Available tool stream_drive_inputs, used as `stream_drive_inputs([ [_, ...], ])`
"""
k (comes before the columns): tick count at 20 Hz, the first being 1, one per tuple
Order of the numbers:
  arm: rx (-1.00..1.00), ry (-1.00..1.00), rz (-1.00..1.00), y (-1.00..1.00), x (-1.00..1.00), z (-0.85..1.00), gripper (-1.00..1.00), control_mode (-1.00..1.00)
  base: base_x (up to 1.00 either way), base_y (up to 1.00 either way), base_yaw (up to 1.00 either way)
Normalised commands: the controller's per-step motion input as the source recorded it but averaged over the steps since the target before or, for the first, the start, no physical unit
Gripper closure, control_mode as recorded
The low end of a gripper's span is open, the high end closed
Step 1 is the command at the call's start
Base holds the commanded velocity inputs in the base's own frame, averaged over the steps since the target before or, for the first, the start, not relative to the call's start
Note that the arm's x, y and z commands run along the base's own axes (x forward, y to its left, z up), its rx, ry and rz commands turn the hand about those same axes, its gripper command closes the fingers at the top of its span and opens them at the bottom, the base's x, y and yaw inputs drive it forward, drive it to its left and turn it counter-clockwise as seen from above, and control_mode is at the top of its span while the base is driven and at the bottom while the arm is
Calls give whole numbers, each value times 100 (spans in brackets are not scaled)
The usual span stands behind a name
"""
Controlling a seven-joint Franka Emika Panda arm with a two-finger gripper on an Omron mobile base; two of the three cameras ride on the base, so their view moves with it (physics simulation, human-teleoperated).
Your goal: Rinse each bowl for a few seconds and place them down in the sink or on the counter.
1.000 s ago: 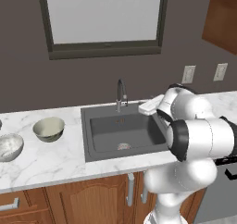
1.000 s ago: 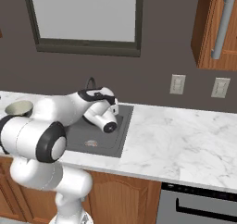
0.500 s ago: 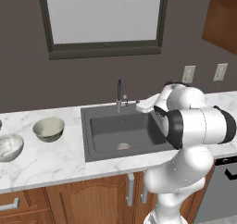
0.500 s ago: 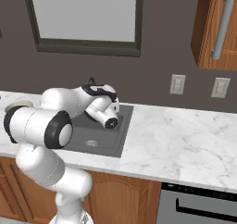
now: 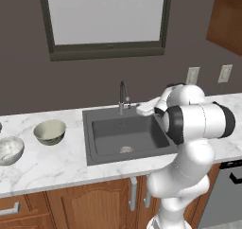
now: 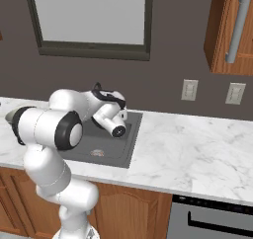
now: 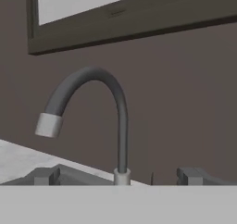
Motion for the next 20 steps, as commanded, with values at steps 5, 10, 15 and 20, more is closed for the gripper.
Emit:
stream_drive_inputs([
  [5,0,0,0,1,26,-11,-100,-100,0,0,0],
  [10,0,0,0,1,29,-13,-100,-100,0,0,0],
  [15,0,0,0,5,28,-17,-100,-100,0,0,0],
  [20,0,0,0,8,24,-24,-100,-100,0,0,0],
])
